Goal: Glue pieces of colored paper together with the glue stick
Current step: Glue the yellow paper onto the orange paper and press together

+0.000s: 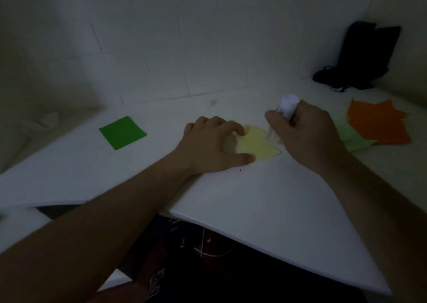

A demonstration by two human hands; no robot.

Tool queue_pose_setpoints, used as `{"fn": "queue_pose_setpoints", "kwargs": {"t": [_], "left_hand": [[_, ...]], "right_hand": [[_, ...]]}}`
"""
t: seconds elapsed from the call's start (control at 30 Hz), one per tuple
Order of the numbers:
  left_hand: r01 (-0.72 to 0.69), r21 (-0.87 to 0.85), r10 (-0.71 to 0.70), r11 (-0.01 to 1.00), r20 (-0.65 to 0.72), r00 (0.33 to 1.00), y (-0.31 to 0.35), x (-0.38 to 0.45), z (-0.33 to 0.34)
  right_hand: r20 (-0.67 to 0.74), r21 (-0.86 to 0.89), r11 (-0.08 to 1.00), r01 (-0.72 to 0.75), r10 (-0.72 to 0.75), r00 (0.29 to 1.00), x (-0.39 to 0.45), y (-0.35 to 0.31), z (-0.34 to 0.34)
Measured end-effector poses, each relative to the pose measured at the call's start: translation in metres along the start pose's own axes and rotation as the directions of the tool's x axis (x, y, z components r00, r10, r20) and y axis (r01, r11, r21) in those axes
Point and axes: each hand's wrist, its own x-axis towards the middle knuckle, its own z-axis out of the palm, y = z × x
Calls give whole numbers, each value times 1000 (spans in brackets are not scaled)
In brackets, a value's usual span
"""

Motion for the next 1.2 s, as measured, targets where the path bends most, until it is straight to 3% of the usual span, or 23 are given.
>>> {"fn": "queue_pose_setpoints", "kwargs": {"t": [0.17,0.57,0.8,1.2], "left_hand": [[-36,-43,32,998,-96,995,-2,1,2],[-45,-67,37,997,-116,992,1,2,-1],[31,-89,-39,996,-94,995,0,5,-1],[21,-91,-17,996,44,999,2,2,-13]], "right_hand": [[116,47,999,-12,6,993,-4,-9,8],[292,85,995,-44,17,956,-8,-15,17],[335,61,998,-36,13,942,-11,-13,19],[445,104,993,-52,0,896,-19,-34,24]]}}
